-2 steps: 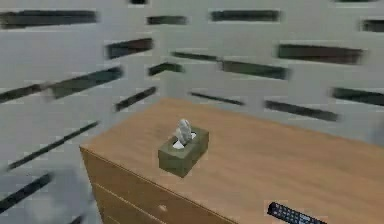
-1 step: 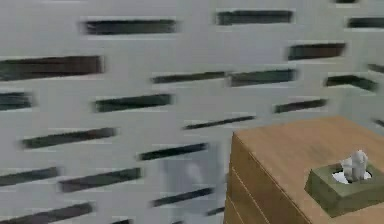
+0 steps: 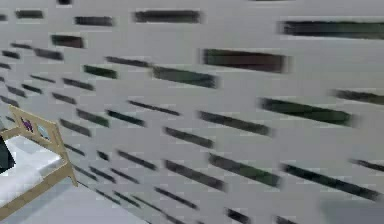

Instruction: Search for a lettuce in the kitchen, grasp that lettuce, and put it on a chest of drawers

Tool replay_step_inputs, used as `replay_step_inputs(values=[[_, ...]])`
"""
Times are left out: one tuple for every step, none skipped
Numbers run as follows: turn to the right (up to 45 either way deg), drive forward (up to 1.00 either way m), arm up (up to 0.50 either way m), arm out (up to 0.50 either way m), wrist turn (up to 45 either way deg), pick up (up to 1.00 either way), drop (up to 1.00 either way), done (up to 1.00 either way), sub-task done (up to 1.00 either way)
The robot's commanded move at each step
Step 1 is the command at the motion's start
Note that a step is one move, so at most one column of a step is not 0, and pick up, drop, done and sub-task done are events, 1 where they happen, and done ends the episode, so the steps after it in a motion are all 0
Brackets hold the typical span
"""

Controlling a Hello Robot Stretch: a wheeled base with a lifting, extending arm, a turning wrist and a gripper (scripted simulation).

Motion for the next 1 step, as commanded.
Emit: replay_step_inputs(values=[[-18.0, 0.00, 0.00, 0.00, 0.0, 0.00, 0.00, 0.00, 0.00]])
